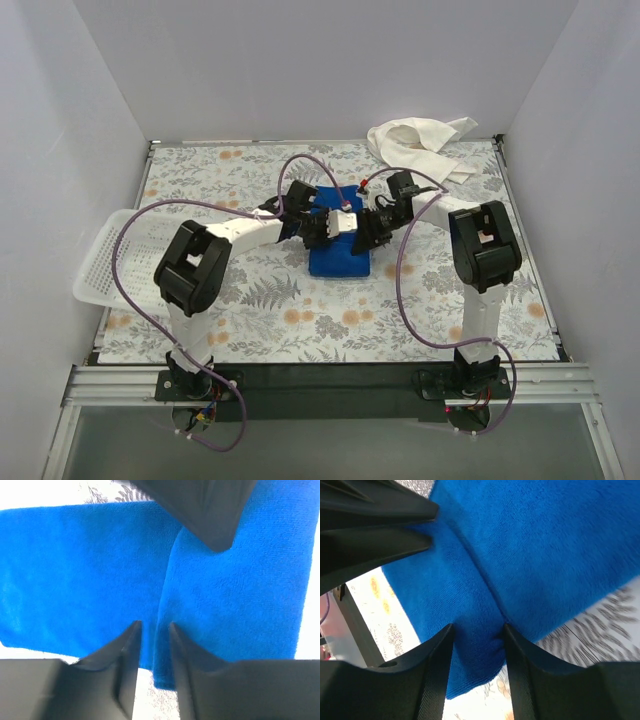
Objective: Roll the towels
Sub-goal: Roll the towel
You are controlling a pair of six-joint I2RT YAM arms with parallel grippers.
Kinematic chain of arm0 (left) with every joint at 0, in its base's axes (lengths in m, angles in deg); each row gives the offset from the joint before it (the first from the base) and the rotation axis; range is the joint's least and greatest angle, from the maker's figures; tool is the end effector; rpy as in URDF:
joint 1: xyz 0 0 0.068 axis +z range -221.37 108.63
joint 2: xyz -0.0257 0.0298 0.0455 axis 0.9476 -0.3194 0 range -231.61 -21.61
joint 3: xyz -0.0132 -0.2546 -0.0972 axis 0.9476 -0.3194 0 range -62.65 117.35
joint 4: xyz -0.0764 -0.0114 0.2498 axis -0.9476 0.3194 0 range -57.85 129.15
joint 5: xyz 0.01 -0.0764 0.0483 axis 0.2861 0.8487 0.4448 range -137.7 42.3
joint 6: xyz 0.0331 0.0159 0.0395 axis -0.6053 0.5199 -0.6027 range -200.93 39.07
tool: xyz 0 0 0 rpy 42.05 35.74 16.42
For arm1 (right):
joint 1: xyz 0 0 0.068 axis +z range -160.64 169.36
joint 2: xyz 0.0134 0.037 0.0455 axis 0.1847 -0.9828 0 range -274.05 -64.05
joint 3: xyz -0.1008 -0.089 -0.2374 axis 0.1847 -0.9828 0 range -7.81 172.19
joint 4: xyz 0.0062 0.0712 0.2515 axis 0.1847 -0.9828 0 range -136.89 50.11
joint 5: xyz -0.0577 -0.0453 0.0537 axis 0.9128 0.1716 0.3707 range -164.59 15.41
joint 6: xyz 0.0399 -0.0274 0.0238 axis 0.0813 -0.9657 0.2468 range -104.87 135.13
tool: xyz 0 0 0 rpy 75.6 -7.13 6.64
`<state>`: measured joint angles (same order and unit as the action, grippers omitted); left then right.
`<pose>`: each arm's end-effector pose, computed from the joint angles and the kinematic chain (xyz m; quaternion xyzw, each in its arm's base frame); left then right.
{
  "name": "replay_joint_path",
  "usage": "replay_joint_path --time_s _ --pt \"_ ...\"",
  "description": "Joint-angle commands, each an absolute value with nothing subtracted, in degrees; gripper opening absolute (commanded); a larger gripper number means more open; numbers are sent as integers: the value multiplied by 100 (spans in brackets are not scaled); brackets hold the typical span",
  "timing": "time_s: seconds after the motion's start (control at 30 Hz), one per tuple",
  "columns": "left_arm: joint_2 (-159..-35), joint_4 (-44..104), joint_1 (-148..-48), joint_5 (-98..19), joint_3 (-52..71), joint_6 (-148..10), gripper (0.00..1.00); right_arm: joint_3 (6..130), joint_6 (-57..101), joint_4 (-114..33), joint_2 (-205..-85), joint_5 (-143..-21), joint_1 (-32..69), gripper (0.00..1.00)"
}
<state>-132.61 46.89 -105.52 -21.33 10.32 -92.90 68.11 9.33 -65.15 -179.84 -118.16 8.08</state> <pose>0.3294 -0.2425 0.1719 0.4284 0.8205 -0.2719 0.2634 0.3741 0.1527 0.1497 -0.2707 0.8691 0.3826 0.1580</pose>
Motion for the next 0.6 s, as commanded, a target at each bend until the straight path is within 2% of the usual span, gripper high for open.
replay_joint_path --time_s 0.0,0.03,0.07,0.17,0.43,0.57 --pt "-12341 4858 -10503 -2055 793 -9428 34 6812 933 -6327 -18059 -11520 1001 43" --pt "-12199 4858 -10503 -2055 697 -9481 37 6830 941 -6327 -18077 -11493 1018 43" --pt "-11928 4867 -10503 -2020 513 -9543 45 6847 950 -6336 -18086 -11458 1036 42" --pt "-11523 5007 -10608 -2037 161 -9990 54 6883 968 -6336 -18130 -11274 1062 42" --pt "-11231 4833 -11206 -2388 -534 -10659 56 6979 986 -6415 -18262 -11115 1124 39" --pt "-11345 4534 -11461 -2573 -570 -10643 56 6997 951 -6424 -17999 -11264 1124 30"
